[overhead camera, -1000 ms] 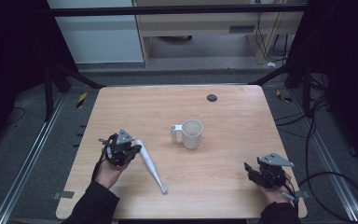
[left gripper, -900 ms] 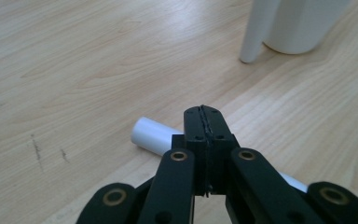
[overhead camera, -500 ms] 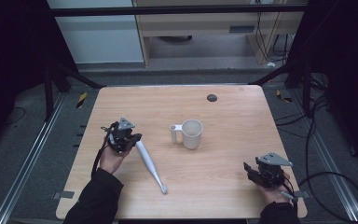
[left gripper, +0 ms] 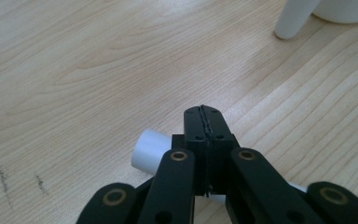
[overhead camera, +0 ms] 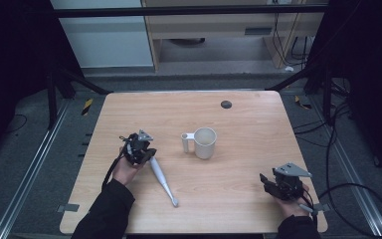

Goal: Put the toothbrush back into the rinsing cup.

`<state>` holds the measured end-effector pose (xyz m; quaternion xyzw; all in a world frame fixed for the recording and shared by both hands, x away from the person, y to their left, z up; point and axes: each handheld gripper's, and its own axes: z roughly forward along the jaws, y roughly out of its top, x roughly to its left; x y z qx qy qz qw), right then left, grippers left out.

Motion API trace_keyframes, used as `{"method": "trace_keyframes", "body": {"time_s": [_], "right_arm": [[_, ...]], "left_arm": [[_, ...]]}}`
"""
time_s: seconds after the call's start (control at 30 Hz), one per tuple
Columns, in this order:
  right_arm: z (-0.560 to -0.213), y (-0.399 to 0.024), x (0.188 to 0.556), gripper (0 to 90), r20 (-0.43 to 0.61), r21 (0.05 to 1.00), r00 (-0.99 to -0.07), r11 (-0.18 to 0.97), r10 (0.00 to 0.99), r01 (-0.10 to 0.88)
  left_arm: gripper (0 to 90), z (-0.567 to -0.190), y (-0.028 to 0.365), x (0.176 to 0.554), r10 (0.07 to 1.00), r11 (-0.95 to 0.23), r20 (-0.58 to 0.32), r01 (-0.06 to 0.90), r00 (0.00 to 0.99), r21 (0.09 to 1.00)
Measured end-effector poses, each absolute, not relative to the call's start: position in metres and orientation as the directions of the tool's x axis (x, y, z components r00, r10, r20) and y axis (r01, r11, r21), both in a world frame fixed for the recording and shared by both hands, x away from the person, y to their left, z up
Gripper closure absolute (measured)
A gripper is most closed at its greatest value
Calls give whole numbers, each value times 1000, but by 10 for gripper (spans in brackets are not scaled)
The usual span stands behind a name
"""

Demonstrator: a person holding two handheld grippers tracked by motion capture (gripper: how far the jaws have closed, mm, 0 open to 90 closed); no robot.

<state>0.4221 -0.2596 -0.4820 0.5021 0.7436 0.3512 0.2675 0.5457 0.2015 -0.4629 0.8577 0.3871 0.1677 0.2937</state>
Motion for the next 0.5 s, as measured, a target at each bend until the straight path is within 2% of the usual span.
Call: {"method": "trace_keyframes", "body": {"time_s": [0.5], "right_arm": [[-482,-261,421,465,-45,791,-355,250,934,558]], "left_arm": [[890,-466,203,543,754,-546,57,576,654,608]]}}
